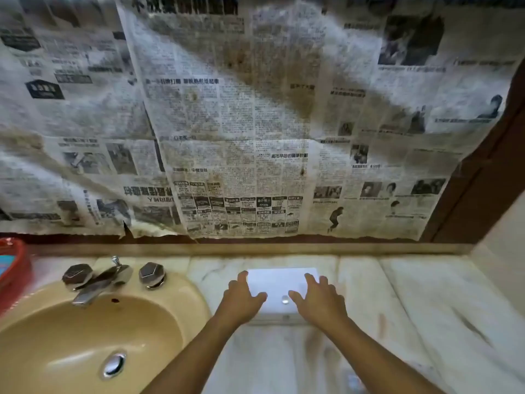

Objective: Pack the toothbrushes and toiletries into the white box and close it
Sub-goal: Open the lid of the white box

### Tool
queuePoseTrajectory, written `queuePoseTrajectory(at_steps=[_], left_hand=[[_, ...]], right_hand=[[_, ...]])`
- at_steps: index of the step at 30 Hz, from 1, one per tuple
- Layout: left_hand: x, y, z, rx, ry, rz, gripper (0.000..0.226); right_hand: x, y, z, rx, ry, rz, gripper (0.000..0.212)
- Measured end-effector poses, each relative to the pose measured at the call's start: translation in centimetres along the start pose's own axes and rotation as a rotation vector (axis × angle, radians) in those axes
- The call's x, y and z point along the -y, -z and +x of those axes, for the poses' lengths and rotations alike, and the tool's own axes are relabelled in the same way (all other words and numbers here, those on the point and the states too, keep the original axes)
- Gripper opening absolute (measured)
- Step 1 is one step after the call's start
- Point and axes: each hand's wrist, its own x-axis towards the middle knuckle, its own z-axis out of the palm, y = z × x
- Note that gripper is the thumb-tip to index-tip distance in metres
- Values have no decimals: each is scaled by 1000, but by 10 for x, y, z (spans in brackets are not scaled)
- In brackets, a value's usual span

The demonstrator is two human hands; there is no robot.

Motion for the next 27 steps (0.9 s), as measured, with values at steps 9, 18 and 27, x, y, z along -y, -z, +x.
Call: queuePoseTrajectory(at_steps=[9,18,27], left_hand=[[9,-23,14,51,36,-91,74],[8,-26,1,20,49,-90,70],[22,-35,-62,34,39,-97,68]], right_hand=[[-18,-25,19,35,-115,133,68],[-15,-32,8,24,-105,257,70],[-29,-45,-57,62,-98,288,71]])
